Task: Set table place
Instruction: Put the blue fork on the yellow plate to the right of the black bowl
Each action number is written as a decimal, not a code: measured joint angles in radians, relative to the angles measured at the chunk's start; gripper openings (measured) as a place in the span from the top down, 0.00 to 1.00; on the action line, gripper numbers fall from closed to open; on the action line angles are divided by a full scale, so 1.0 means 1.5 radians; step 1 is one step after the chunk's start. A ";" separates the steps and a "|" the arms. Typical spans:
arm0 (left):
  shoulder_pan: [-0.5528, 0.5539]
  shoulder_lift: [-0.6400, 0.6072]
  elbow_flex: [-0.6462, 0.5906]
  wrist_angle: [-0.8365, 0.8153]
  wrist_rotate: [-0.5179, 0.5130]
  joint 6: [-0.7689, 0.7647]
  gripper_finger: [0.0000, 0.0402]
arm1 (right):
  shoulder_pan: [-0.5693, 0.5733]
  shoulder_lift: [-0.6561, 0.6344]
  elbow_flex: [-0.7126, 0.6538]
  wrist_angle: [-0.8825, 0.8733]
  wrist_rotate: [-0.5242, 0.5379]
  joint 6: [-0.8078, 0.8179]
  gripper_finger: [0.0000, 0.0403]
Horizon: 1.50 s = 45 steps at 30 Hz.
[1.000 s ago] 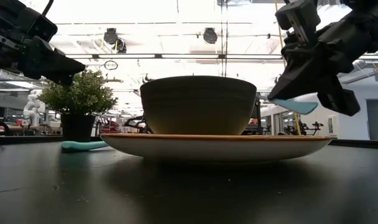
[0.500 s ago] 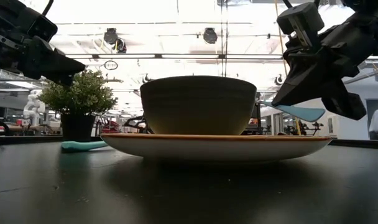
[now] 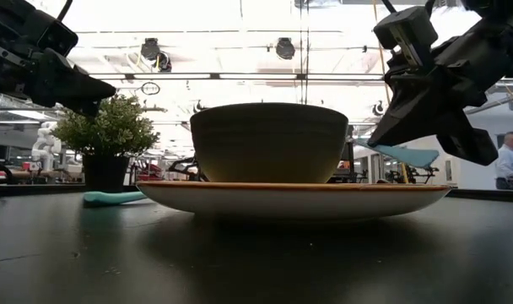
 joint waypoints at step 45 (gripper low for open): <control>0.000 0.000 0.000 0.012 0.001 -0.003 0.92 | -0.048 0.077 0.001 0.032 -0.090 0.021 1.00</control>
